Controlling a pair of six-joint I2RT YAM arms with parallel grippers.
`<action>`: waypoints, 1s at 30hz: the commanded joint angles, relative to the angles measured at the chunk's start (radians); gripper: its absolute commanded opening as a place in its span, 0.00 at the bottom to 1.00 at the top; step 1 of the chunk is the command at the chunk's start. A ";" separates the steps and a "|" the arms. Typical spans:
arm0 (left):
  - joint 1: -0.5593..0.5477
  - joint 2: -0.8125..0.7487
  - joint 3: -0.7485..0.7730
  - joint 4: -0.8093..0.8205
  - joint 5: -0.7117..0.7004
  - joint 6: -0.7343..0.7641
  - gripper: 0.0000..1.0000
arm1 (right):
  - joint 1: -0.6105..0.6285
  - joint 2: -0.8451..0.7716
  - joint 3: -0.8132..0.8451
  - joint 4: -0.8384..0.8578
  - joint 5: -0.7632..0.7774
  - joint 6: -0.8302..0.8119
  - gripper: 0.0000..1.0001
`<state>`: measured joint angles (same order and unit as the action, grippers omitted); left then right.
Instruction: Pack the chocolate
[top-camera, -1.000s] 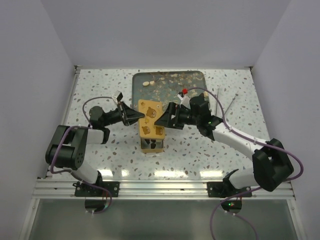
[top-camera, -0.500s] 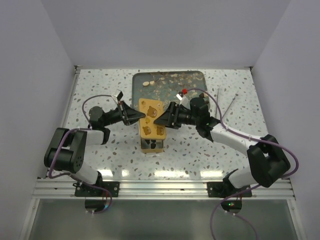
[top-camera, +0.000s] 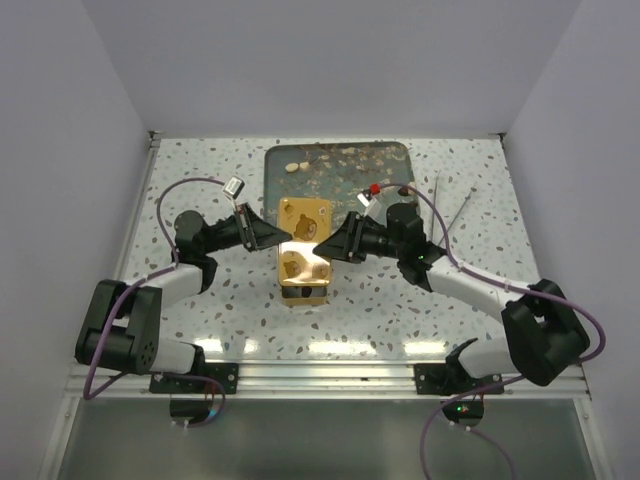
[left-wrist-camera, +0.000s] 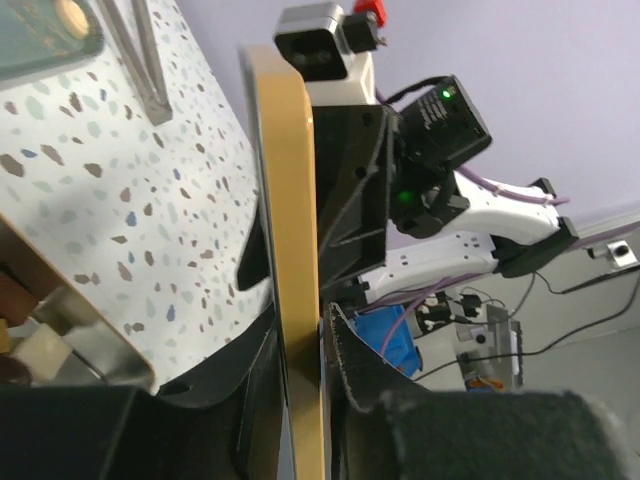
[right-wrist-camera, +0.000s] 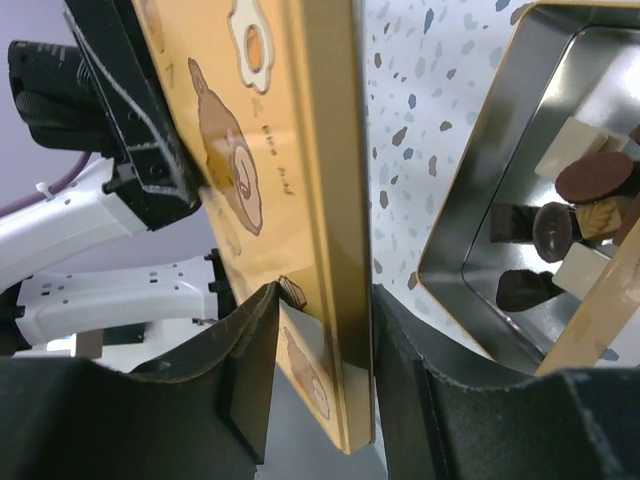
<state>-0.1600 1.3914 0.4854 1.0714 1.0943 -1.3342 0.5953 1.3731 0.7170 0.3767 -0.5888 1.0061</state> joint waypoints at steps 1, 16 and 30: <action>0.005 -0.028 0.024 -0.077 -0.048 0.138 0.29 | 0.003 -0.042 -0.037 0.002 0.026 0.006 0.38; 0.005 -0.045 0.042 -0.410 -0.088 0.403 0.47 | 0.004 0.113 0.022 -0.035 0.006 0.012 0.33; 0.004 -0.020 0.073 -0.711 -0.158 0.673 0.47 | 0.006 0.196 0.039 -0.110 0.003 -0.020 0.33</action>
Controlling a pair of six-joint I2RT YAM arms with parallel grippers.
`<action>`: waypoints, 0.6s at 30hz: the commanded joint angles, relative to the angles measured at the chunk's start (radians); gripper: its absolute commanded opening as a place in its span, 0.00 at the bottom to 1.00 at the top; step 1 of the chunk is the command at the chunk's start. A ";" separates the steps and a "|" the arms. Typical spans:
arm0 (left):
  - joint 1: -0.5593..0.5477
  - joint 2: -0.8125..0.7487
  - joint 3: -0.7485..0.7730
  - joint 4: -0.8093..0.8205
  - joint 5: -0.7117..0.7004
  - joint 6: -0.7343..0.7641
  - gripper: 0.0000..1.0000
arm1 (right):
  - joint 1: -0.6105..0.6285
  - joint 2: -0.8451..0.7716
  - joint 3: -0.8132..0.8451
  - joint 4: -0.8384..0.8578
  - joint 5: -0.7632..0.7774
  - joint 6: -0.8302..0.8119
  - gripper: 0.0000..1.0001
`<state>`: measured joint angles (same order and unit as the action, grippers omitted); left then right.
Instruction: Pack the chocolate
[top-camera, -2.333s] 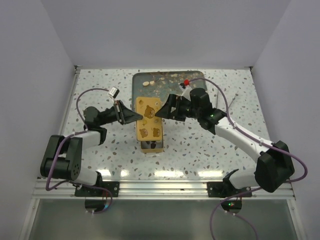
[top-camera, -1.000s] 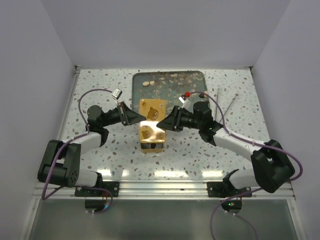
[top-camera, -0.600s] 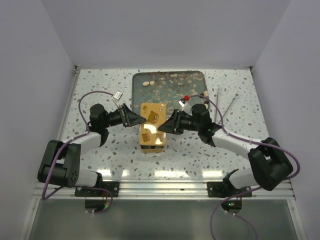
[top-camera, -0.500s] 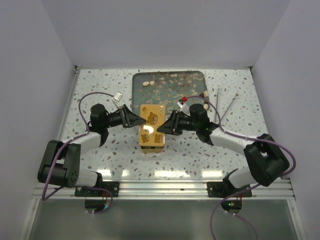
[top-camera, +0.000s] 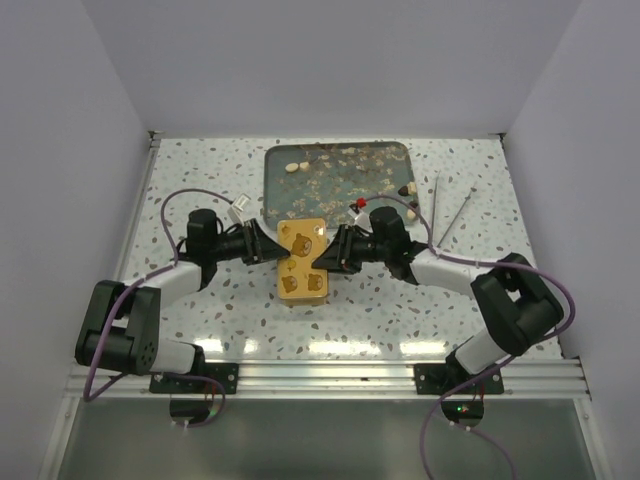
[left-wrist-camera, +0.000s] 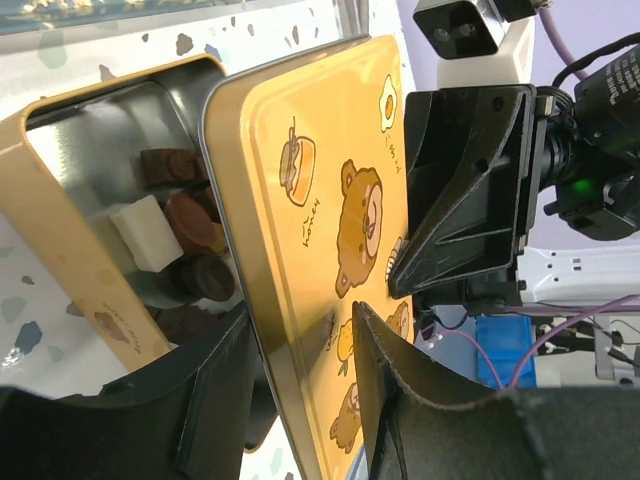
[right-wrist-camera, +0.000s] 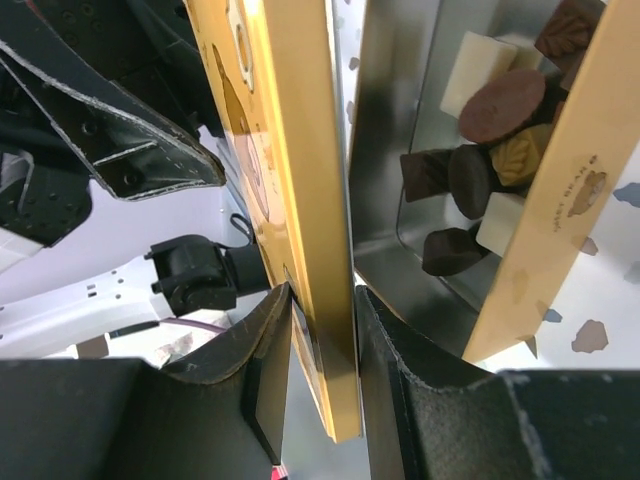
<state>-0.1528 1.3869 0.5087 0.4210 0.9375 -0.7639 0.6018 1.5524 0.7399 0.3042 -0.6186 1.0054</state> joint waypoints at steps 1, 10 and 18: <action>-0.004 -0.015 0.050 -0.065 -0.005 0.112 0.47 | 0.001 0.024 0.013 -0.034 0.034 -0.021 0.33; -0.011 0.044 0.076 -0.076 -0.003 0.170 0.47 | 0.000 0.069 0.013 -0.011 0.046 -0.031 0.33; -0.011 0.077 0.100 -0.105 -0.016 0.210 0.47 | 0.000 0.121 0.029 0.018 0.048 -0.027 0.34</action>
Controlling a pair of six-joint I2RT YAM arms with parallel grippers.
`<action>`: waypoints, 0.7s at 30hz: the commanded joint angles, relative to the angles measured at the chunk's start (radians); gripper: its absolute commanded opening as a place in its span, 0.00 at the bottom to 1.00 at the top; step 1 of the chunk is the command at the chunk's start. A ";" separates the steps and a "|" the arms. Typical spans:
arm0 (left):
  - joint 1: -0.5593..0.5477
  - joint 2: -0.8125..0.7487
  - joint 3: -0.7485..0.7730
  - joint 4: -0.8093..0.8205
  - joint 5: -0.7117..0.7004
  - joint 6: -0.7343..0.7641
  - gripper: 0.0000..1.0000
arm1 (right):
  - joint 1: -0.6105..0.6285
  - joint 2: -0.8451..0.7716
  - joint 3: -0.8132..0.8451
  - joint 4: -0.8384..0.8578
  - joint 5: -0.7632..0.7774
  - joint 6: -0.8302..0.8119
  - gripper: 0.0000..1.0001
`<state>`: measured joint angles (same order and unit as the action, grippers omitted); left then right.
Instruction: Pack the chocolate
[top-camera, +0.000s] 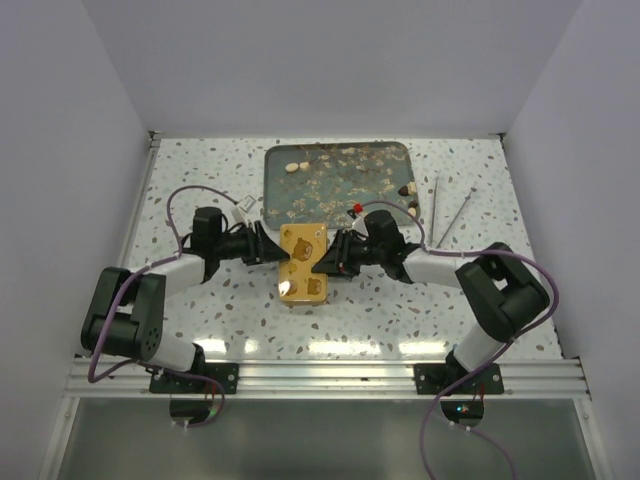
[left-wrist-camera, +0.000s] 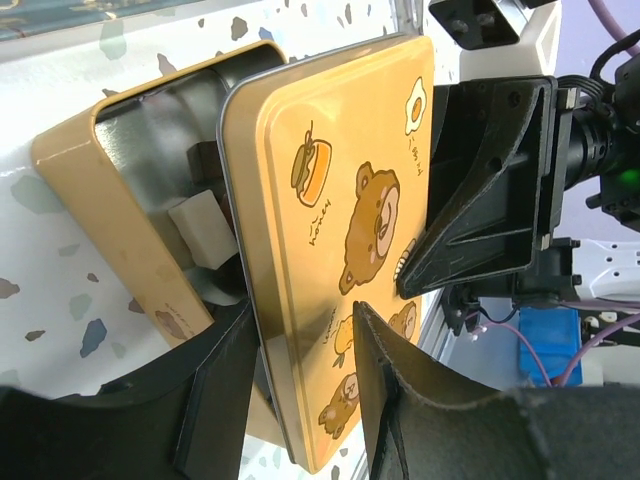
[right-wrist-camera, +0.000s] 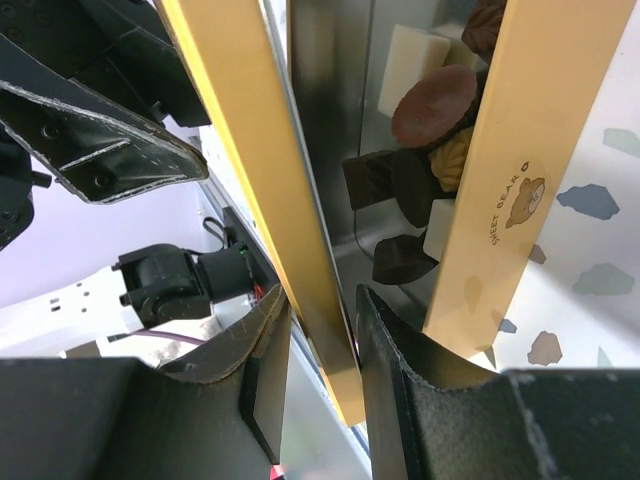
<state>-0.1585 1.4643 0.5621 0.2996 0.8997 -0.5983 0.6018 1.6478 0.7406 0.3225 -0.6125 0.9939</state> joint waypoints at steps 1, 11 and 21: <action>-0.007 0.002 0.048 0.015 0.022 0.048 0.47 | 0.000 0.027 0.029 0.001 0.043 -0.017 0.34; -0.007 0.013 0.053 0.009 0.016 0.055 0.47 | -0.002 0.060 0.062 -0.003 0.057 -0.012 0.34; -0.010 0.034 0.097 -0.089 -0.047 0.103 0.48 | -0.005 0.061 0.059 -0.011 0.102 -0.005 0.37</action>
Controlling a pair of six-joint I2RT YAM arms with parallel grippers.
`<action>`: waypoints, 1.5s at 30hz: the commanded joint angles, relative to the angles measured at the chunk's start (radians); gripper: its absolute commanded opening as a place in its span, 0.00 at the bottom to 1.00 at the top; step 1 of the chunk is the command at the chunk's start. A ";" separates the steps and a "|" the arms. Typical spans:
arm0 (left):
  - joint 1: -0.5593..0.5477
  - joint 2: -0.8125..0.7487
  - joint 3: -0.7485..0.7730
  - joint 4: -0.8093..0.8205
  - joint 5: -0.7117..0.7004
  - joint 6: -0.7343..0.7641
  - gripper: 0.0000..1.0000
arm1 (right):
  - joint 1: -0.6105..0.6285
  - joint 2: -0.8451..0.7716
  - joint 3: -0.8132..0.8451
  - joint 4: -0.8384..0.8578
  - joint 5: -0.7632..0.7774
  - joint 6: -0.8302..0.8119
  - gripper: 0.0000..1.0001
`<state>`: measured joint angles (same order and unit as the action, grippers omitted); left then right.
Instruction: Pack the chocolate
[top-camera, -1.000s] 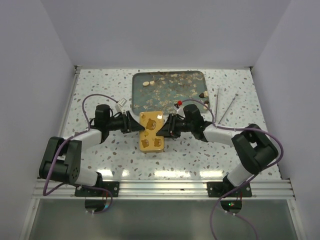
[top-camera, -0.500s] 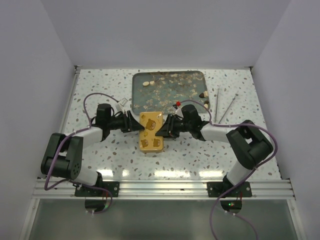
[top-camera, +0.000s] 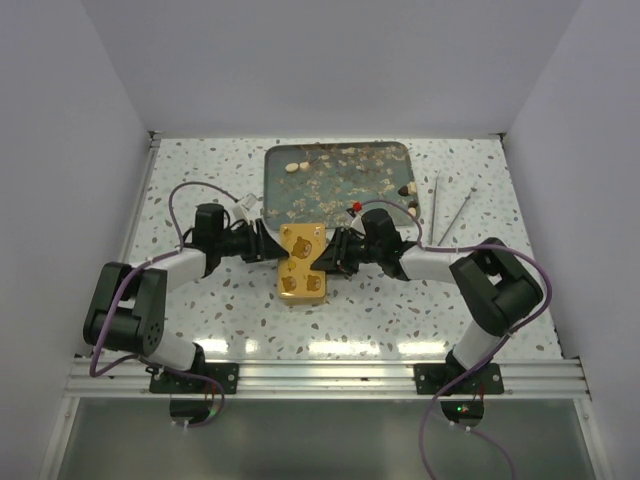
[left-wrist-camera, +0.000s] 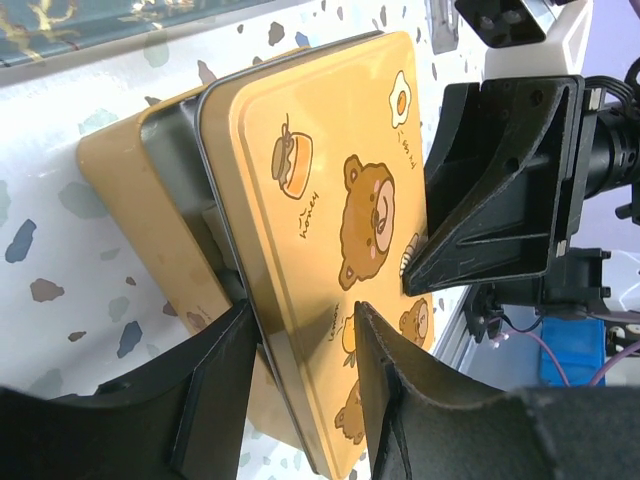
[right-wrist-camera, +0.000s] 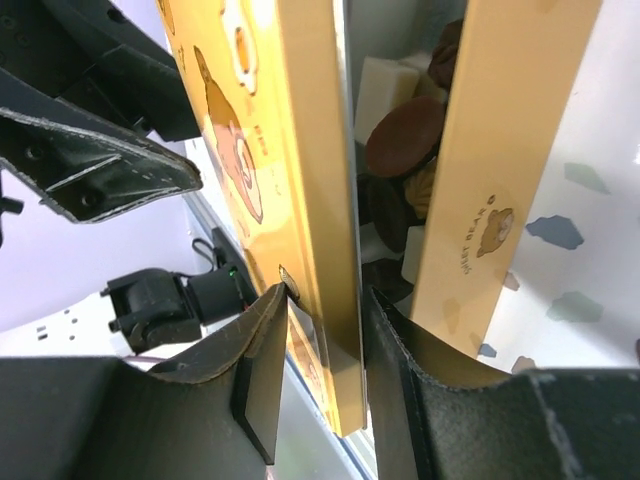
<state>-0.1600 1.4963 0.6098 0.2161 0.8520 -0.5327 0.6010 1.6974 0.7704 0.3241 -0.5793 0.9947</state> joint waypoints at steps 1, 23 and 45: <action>-0.009 0.002 0.051 -0.015 -0.004 0.039 0.48 | -0.004 0.013 0.032 -0.013 0.071 -0.004 0.38; -0.030 0.012 0.071 -0.130 -0.074 0.129 0.48 | -0.004 -0.001 0.069 -0.092 0.099 -0.039 0.43; -0.052 0.032 0.091 -0.142 -0.105 0.152 0.48 | -0.004 -0.054 0.003 -0.123 0.114 -0.057 0.48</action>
<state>-0.2043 1.5227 0.6575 0.0772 0.7506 -0.4210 0.6010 1.6726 0.7891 0.2390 -0.5056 0.9707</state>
